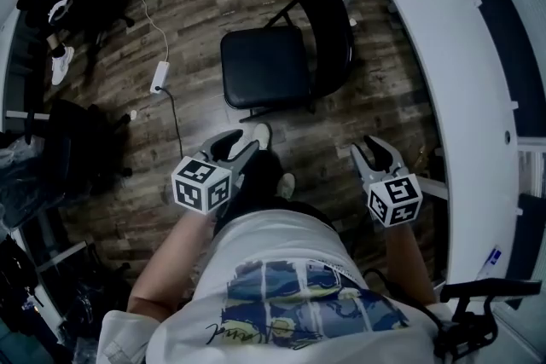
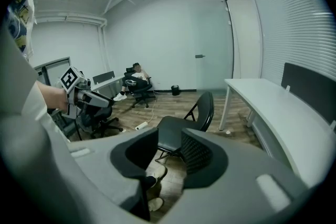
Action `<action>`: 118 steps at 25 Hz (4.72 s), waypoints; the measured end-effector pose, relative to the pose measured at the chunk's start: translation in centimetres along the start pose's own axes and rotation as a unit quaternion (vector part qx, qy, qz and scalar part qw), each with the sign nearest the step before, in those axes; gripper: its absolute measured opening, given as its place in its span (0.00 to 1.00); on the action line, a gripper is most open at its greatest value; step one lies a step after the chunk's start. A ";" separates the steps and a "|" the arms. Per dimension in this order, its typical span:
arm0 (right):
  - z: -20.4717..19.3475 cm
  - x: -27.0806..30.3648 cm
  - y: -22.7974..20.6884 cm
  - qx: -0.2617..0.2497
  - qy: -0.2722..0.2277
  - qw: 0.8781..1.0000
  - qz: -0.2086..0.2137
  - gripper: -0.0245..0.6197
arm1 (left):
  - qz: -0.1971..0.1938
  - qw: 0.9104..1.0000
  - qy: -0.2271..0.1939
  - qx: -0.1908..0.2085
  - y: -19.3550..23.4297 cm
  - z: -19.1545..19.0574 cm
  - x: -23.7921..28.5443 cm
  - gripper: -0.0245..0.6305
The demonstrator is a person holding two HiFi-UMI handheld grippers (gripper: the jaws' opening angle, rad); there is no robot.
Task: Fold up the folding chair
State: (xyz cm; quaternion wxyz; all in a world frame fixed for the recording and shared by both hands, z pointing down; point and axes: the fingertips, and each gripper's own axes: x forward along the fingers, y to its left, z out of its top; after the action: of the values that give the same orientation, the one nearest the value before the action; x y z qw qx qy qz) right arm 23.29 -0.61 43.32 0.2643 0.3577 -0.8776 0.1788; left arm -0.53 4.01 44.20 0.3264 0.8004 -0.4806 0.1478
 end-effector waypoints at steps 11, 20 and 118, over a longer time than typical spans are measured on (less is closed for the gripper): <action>1.9 6.6 -3.8 0.021 0.062 0.997 -0.029 0.25 | -0.037 0.999 0.023 -0.008 5.9 1.6 5.6 0.36; 2.8 14.0 -9.5 0.043 0.101 0.993 -0.048 0.27 | -0.030 0.998 0.038 -0.034 11.7 1.6 9.3 0.37; 5.6 27.0 -16.0 0.107 0.141 0.980 -0.090 0.21 | -0.186 0.895 0.145 -0.379 36.5 -17.0 35.2 0.44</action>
State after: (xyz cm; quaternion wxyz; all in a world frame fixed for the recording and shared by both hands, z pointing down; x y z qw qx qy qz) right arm 16.62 -28.69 56.82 0.3607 0.4330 -0.7714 0.2956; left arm -13.39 -20.22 90.10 0.6929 0.6603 -0.2895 0.0056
